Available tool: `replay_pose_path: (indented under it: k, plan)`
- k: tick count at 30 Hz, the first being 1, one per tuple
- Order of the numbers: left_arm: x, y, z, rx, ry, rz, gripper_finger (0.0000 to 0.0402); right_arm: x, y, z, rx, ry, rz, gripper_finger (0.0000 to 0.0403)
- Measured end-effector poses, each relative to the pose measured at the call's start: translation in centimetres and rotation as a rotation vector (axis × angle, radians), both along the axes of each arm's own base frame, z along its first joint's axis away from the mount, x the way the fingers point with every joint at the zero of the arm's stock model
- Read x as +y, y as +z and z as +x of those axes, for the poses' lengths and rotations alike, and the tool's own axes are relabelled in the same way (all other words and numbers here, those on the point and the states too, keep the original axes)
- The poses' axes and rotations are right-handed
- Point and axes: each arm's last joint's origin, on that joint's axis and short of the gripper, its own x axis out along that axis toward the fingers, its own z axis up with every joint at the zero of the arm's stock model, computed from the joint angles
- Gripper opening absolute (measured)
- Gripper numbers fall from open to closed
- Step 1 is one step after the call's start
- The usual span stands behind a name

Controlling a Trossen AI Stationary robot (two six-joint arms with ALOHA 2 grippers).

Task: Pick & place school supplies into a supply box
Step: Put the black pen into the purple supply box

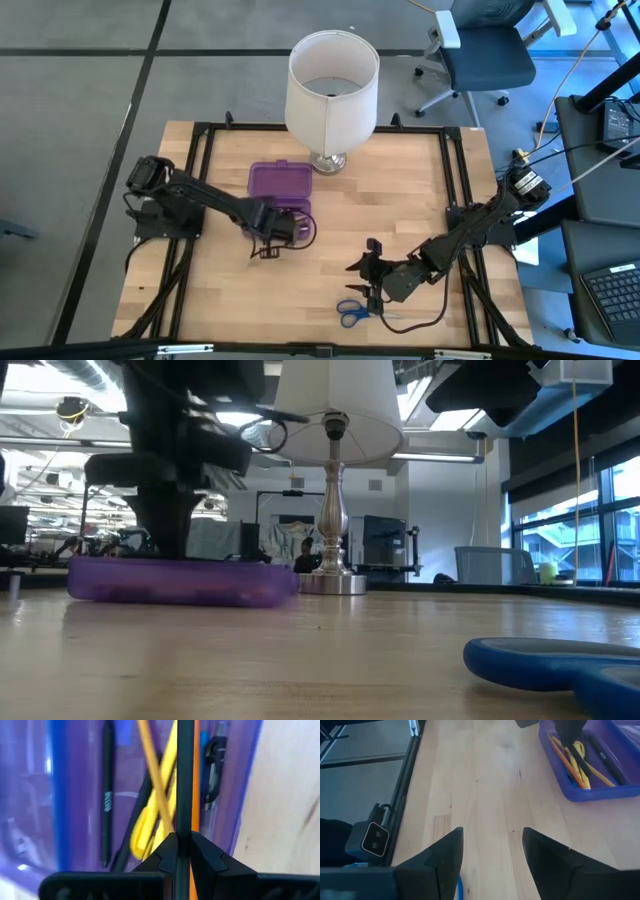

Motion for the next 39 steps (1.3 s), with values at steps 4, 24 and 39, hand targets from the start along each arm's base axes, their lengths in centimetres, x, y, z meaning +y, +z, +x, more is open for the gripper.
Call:
replay_pose_path:
  k: [4, 24, 39]
  plan:
    - [1.1, 0.0, 0.3, 0.013, -0.010, -0.033, 0.0026, 0.0, 0.0, 0.0, 0.003, 0.003, 0.003, 0.0208]
    - [5.0, 0.0, 1.0, -0.006, 0.030, -0.057, 0.0026, 0.2, 0.0, -0.1, 0.016, -0.017, 0.085, 0.0208]
    - [6.5, -2.4, 0.0, 0.058, 0.040, -0.068, 0.0027, 0.2, 0.0, -0.1, 0.025, 0.001, 0.099, 0.0208]
